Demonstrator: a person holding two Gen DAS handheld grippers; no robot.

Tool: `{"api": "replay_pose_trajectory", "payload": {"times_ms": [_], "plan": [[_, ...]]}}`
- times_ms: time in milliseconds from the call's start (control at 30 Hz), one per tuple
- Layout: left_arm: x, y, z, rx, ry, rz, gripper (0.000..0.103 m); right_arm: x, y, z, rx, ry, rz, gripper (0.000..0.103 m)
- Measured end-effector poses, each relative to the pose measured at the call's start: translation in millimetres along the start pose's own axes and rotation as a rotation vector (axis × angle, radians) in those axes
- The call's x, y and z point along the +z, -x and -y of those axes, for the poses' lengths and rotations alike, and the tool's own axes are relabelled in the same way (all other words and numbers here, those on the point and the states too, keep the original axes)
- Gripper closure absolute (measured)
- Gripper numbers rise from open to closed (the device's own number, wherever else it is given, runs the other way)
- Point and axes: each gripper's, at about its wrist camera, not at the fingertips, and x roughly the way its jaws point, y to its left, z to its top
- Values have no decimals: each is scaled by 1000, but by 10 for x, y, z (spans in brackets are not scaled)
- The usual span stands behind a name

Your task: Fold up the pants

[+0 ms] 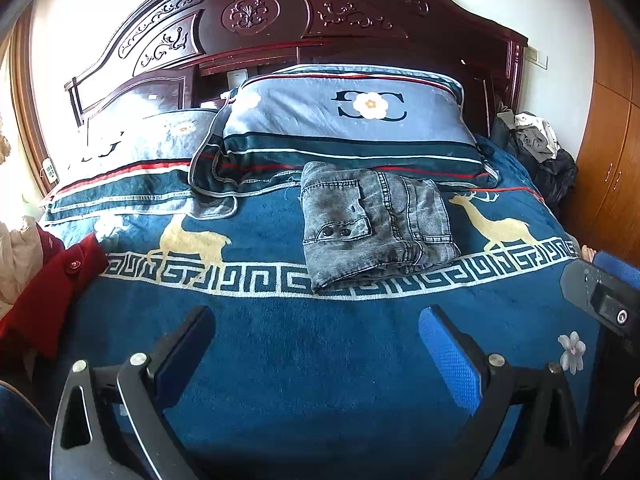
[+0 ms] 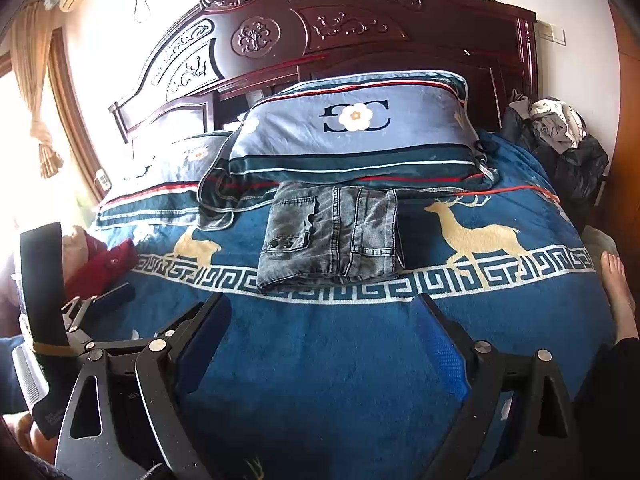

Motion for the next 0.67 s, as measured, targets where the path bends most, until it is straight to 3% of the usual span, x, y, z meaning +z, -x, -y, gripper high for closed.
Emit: {"api": "replay_pose_trajectory", "payload": {"times_ms": [667], "plan": [[1,-111,15,-3,8,-13,0,-10,-97,-6,-10,-1,-18,12]]}}
